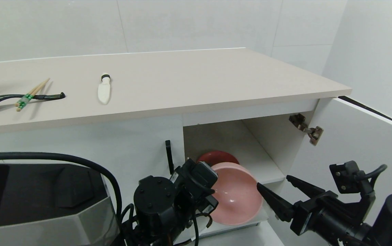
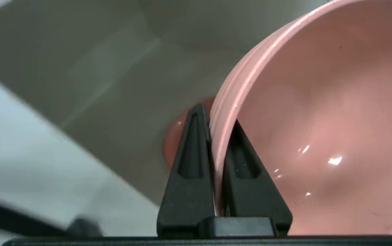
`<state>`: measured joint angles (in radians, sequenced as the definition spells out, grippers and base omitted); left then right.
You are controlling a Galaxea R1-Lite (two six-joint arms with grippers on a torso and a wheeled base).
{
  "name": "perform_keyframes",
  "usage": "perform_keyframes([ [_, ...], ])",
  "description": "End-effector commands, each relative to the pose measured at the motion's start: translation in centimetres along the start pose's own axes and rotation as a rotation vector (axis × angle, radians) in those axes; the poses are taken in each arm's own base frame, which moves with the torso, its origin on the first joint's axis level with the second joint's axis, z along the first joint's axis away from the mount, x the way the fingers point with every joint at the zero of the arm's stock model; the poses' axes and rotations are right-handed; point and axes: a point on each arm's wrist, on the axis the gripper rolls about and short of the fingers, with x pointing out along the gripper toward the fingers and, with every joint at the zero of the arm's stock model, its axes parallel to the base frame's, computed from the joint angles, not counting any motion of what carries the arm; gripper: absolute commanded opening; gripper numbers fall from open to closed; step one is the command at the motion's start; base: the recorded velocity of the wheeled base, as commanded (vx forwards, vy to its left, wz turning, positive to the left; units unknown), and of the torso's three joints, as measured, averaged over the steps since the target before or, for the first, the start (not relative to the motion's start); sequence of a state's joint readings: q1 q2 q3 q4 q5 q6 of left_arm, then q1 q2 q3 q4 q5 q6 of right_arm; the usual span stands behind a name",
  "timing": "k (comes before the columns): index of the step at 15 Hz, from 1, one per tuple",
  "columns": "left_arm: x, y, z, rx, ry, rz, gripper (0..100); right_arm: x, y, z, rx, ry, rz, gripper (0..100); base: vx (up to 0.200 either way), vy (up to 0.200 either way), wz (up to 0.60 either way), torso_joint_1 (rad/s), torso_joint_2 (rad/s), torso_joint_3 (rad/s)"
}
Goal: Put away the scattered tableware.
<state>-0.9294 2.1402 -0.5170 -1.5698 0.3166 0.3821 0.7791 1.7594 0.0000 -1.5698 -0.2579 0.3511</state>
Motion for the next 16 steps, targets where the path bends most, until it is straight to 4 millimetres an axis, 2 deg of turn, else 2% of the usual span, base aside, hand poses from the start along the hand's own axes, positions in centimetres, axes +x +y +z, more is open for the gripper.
perform_keyframes([
  [1,1.0,-0.4,-0.2,-0.005,-0.002,0.023,0,0.0,0.1,-0.1,-0.001,0.003,0.002,100,0.0,0.0,0.0,0.0,0.0,0.0],
  [4,1.4,-0.3,0.5,-0.021,-0.028,0.047,0,0.1,0.0,-0.1,-0.001,0.005,0.0,100,0.0,0.0,0.0,0.0,0.0,0.0],
  [8,0.9,0.3,2.3,-0.061,-0.08,0.058,0,0.2,-0.4,0.0,0.003,-0.001,-0.022,100,0.0,0.0,0.0,0.0,0.0,0.0],
  [12,0.3,0.6,2.5,-0.065,-0.081,0.056,0,0.2,-0.5,0.1,0.004,-0.003,-0.027,100,0.0,0.0,0.0,0.0,0.0,0.0],
  [16,0.2,-1.2,3.1,-0.067,-0.104,0.008,0,0.5,-0.9,0.0,0.009,0.0,-0.051,100,0.0,0.0,0.0,0.0,0.0,0.0],
])
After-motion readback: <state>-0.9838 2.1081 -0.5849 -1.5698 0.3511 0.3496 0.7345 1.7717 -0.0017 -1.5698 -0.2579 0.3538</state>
